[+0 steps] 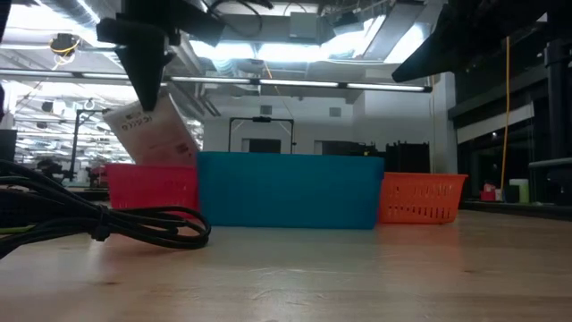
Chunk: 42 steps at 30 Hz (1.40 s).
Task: Pick and place items into bin
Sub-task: Put the right card reader box into the red bin, then put the black USB cable into the orange bin
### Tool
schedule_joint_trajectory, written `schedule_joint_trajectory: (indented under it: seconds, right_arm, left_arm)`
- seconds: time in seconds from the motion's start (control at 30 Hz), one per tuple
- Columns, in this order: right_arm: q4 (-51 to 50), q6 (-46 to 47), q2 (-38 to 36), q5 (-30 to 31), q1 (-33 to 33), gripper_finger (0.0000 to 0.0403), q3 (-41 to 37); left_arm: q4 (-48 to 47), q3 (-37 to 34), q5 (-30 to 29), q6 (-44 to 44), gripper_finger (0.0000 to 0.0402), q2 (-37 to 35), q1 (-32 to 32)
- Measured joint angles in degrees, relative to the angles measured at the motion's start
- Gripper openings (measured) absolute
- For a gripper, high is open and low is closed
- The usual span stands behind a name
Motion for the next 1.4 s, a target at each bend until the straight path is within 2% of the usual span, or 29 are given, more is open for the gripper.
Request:
schedule_joint_trajectory:
  seconds: [0.4, 0.57, 0.73, 1.0, 1.4]
  right_arm:
    - [-0.16, -0.02, 0.0, -0.02, 0.01, 0.0, 0.0]
    - [-0.18, -0.02, 0.0, -0.02, 0.01, 0.0, 0.0]
    - [-0.26, -0.02, 0.0, -0.04, 0.01, 0.0, 0.0]
    - [-0.59, -0.02, 0.0, -0.07, 0.01, 0.0, 0.0]
    - [-0.91, -0.02, 0.0, -0.09, 0.01, 0.0, 0.0]
  left_arm:
    - [0.29, 0.0, 0.3, 1.07, 0.0015, 1.69, 1.82]
    - [1.68, 0.0, 2.17, 1.09, 0.0019, 1.69, 2.84]
    - [1.76, 0.0, 4.11, 1.07, 0.0043, 1.69, 3.68]
    - [2.62, 0.0, 3.0, 0.56, 0.0084, 1.69, 3.88]
    - [7.66, 0.0, 10.56, 1.07, 0.0093, 1.69, 3.86]
